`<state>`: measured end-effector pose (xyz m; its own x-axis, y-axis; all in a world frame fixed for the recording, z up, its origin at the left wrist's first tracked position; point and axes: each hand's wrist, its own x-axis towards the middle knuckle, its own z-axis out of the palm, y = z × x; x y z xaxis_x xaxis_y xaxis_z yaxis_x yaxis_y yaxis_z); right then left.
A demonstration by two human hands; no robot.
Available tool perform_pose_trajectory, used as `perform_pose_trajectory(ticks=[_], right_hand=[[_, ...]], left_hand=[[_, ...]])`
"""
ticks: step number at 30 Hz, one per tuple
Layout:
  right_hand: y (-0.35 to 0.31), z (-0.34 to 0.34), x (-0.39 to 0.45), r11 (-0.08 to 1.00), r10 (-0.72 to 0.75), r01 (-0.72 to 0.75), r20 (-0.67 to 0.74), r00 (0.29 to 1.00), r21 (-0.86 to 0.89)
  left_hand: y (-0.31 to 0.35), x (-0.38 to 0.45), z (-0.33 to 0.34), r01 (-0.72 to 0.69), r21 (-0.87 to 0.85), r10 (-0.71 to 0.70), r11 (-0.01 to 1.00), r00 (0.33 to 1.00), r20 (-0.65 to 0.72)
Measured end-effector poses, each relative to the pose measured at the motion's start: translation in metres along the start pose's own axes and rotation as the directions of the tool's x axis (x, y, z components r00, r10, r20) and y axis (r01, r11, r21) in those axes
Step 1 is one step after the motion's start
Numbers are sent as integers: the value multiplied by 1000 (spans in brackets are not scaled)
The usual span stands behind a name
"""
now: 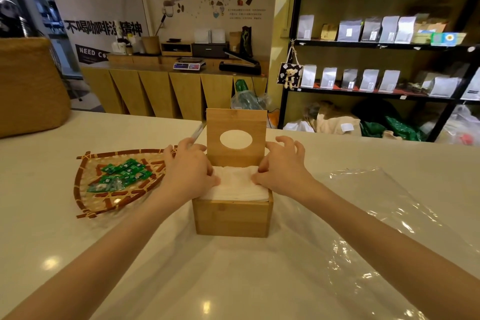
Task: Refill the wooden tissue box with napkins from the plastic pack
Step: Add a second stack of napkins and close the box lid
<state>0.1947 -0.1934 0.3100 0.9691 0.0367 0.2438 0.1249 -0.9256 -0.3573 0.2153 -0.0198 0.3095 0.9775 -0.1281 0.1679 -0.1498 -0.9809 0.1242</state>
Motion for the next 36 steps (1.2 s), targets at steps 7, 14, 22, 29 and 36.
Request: perform_pose_trajectory(ticks=[7, 14, 22, 29, 36], right_hand=[[-11, 3, -3, 959, 7, -14, -25, 1000, -284], [-19, -1, -11, 904, -63, 1, -132, 989, -428], [-11, -27, -5, 987, 87, -14, 457, 885, -161], [-24, -18, 1, 936, 170, 22, 504, 847, -352], [-21, -13, 4, 906, 184, 47, 493, 850, -420]], left_hand=[[9, -2, 4, 20, 207, -4, 978, 997, -79], [12, -8, 0, 12, 251, 25, 968, 990, -142], [-9, 3, -23, -75, 140, 8, 987, 904, 427], [5, 3, -16, -131, 284, 12, 950, 924, 383], [11, 6, -14, -145, 343, -33, 928, 885, 464]])
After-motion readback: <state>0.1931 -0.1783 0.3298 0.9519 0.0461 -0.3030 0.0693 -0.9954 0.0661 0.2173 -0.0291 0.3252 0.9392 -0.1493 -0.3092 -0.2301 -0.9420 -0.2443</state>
